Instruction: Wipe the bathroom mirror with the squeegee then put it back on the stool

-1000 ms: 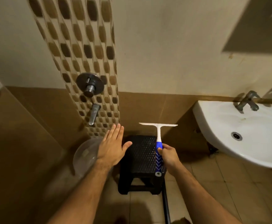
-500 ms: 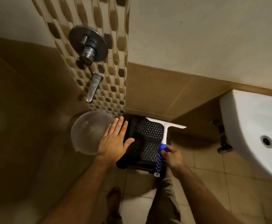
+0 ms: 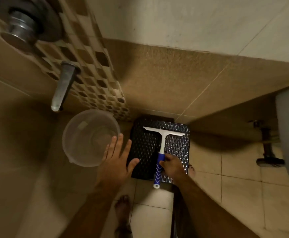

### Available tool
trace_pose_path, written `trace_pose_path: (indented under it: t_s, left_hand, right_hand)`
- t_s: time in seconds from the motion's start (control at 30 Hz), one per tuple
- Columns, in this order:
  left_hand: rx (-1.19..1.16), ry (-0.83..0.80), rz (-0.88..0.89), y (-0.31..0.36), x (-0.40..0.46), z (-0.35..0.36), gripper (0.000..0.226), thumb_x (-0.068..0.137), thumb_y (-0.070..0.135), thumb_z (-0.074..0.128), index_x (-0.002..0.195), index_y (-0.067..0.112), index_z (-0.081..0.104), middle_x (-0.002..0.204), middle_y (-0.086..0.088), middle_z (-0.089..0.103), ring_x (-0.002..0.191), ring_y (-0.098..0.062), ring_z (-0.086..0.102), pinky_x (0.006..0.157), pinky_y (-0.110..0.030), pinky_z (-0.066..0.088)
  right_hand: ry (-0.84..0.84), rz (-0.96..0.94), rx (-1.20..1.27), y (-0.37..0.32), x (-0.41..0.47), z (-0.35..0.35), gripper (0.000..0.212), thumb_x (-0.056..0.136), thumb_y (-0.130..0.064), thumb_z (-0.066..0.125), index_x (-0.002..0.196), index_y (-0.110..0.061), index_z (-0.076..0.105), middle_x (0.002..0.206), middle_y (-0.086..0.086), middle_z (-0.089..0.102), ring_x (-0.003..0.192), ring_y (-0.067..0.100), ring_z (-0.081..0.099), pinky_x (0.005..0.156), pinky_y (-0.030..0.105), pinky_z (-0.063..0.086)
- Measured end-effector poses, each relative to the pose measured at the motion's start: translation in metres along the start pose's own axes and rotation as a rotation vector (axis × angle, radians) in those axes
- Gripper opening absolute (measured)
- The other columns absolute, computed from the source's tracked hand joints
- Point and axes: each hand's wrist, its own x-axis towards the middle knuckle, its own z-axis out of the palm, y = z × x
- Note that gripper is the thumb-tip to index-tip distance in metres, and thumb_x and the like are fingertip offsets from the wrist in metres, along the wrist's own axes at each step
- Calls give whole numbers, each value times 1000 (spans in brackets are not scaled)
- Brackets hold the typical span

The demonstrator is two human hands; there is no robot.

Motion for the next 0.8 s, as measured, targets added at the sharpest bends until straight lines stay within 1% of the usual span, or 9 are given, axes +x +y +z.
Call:
trace_pose_path:
  t_s: [0.1,0.2,0.3,0.37,0.47,0.57,0.63,0.73,0.8]
  left_hand:
    - [25,-32,-2,10,6,16,68,96,61,17,148,19,26,156,-10,8,143,-23,-2,113,-44,13]
    - [43,-56,3,12,5,25,67,96,62,17,149,22,22,157,-8,2,143,-21,-6,113,-41,10]
    - [43,-76,9,12,3,27,67,95,62,19,149,21,25,157,-8,5,143,-22,-4,113,-41,11]
    - [74,-100,-2,10,1,26,68,95,63,16,149,23,21,157,-7,2,143,-21,-8,113,-40,9]
    - [84,-105,-19,7,-1,23,69,94,64,11,150,24,15,157,-6,-3,142,-21,-11,113,-39,3]
    - [64,-103,-37,5,-4,21,69,94,65,11,150,25,14,158,-6,-1,142,-21,-10,112,-39,3]
    - [70,-105,-47,4,-9,21,69,94,65,11,150,25,15,158,-6,-1,142,-21,-10,113,-39,4]
    - [70,-92,-53,3,-15,23,69,94,65,11,150,24,16,158,-7,2,143,-22,-7,113,-43,11]
    - [66,-78,-59,2,-17,24,69,95,64,13,150,22,19,157,-8,7,143,-23,-2,113,-44,16]
  right_hand:
    - [11,2,-35,7,22,1,30,89,-3,59,118,-8,66,108,17,72,97,33,68,92,52,53]
    - [11,9,-57,11,33,3,30,90,-6,60,119,-10,66,109,13,72,95,30,69,89,49,55]
    - [9,35,-24,14,40,7,31,90,-4,61,120,-9,65,113,14,71,100,31,67,91,51,54]
    - [9,42,-9,14,42,9,31,89,-4,61,120,-9,64,114,15,70,102,31,66,93,52,53]
    - [33,6,-46,14,44,9,29,90,-7,61,119,-11,64,111,12,71,97,27,67,92,49,54]
    - [58,-21,-86,11,43,7,30,91,-8,60,120,-9,64,109,12,72,92,27,68,88,47,55]
    - [54,-23,-96,11,44,7,30,91,-8,60,121,-8,63,112,13,71,95,28,68,90,47,55]
    - [29,-9,-105,15,50,5,31,91,-11,62,121,-9,62,114,12,71,96,26,67,91,46,54]
    - [30,-14,-106,17,47,5,36,89,-17,66,124,-9,61,116,12,71,99,26,67,94,46,53]
